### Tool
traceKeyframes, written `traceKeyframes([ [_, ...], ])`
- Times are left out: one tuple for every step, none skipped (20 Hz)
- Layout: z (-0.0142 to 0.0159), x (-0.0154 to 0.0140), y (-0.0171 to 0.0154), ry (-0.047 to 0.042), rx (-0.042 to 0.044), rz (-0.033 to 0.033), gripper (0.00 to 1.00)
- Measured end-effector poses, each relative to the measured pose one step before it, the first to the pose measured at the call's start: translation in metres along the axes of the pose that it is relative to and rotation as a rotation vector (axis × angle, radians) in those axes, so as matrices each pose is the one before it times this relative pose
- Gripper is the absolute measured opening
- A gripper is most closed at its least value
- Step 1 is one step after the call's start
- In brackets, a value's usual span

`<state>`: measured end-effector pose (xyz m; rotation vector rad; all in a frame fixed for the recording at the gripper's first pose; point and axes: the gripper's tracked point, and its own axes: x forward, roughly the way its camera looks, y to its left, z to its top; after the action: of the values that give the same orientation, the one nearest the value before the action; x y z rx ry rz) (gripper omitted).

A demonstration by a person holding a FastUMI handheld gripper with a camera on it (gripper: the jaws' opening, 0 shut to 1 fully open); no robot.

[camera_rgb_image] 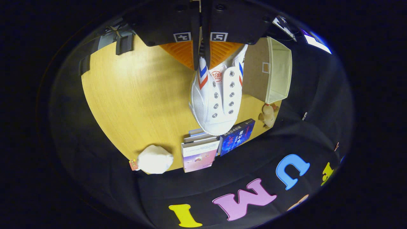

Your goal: Open the storage box then place both shoes into the box .Put the left shoe in first, then the right shoe, with the right side of both shoes facing outward in a uniform manner.

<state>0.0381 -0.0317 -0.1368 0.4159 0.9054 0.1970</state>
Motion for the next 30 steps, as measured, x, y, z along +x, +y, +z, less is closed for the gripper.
traceKeyframes([
  [0.00009,-0.00309,0.01677,-0.00413,0.00081,0.01466,0.07],
  [-0.00068,-0.00286,0.0164,-0.00479,0.00051,0.01556,0.07],
  [-0.00069,-0.00148,0.01568,-0.00441,-0.00044,0.01432,0.07],
  [-0.00114,-0.00032,0.01428,-0.00354,-0.00432,0.01373,0.07],
  [-0.00184,0.00083,0.01398,-0.00076,-0.00457,0.01204,0.07],
  [-0.00298,0.00166,0.01345,0.00147,-0.00401,0.01128,0.07],
  [-0.00322,0.00187,0.01281,0.00488,-0.00314,0.01051,0.07],
  [-0.00416,0.00306,0.01344,0.00398,-0.00469,0.01217,0.07],
  [-0.00326,0.00301,0.01367,0.00436,-0.0062,0.01486,0.07],
  [0.00468,0.00125,0.01052,0.00427,-0.00633,0.01412,0.07],
  [-0.00392,0.00545,0.01205,0.00654,-0.00725,0.01314,0.07],
  [-0.00536,0.00696,0.01011,0.00635,-0.00876,0.00816,0.07],
  [-0.00554,0.00775,0.00791,0.01294,-0.00717,-0.0017,0.07],
  [-0.00644,0.00638,0.00739,0.01409,-0.00999,-0.00219,0.07],
  [-0.00532,0.00607,0.0082,0.0112,-0.01443,0.00162,0.07],
  [-0.00498,0.00592,0.01057,0.01016,-0.01464,0.00965,0.07],
  [-0.00412,0.00594,0.00823,0.0109,-0.00693,0.01058,0.07],
  [-0.00317,0.00705,0.00687,0.01038,-0.0025,0.00524,0.07],
  [-0.00343,0.00711,0.00559,0.0141,-0.00208,-0.00347,0.07],
  [-0.002,0.00717,0.00259,0.00958,-0.00387,-0.01157,0.07],
  [-0.01171,0.00949,0.00249,0.01205,-0.00358,-0.02181,0.07],
  [-0.00175,0.00895,-0.001,0.01348,-0.00341,-0.02288,0.07],
  [-0.00112,0.00852,-0.00138,0.01494,-0.00268,-0.02513,0.07],
  [-0.0004,0.00664,-0.00155,0.01123,-0.00578,-0.02313,0.07],
  [-0.00177,0.00586,-0.00103,0.01189,-0.00657,-0.02228,0.07],
  [-0.00145,0.00585,-0.00071,0.01066,-0.00681,-0.02124,0.07],
  [-0.00096,0.00565,-0.00222,0.01082,-0.00927,-0.02058,0.07],
  [-0.00234,0.00489,-0.00103,0.00976,-0.0104,-0.02149,0.07],
  [-0.00185,0.00377,-0.0004,0.00582,-0.01346,-0.02059,0.07],
  [-0.00164,0.0029,-0.00061,0.00566,-0.0142,-0.0188,0.07],
])
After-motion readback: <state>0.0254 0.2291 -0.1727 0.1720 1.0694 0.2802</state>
